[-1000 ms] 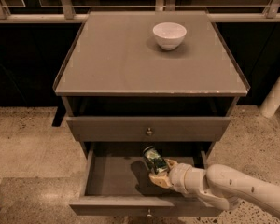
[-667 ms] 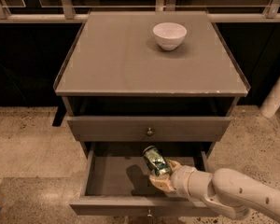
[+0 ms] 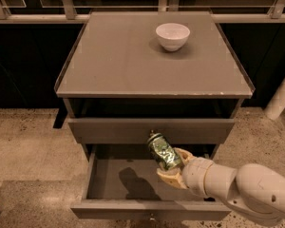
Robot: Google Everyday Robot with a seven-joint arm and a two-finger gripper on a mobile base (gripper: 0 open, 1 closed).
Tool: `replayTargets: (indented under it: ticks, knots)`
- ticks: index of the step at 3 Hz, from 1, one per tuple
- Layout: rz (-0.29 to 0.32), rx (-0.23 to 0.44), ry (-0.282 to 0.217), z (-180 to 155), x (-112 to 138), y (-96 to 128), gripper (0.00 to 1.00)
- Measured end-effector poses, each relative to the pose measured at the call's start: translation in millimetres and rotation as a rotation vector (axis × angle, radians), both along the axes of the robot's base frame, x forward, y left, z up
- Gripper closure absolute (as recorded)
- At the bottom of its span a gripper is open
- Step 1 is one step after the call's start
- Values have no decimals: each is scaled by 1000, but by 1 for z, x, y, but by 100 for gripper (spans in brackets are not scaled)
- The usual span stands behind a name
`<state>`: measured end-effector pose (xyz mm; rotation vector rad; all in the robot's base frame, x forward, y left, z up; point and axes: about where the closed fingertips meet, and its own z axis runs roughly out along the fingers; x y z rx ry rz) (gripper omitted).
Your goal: Pick green can from middle drawer and place on counter
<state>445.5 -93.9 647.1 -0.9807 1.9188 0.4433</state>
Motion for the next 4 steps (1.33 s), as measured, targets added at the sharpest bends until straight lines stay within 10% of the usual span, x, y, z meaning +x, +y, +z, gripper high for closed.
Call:
replayTargets:
  ticks: [2,4]
  knots:
    - [141,29,-143,97,15,-2,100]
    - [164,93,-126,111,14,-4,100]
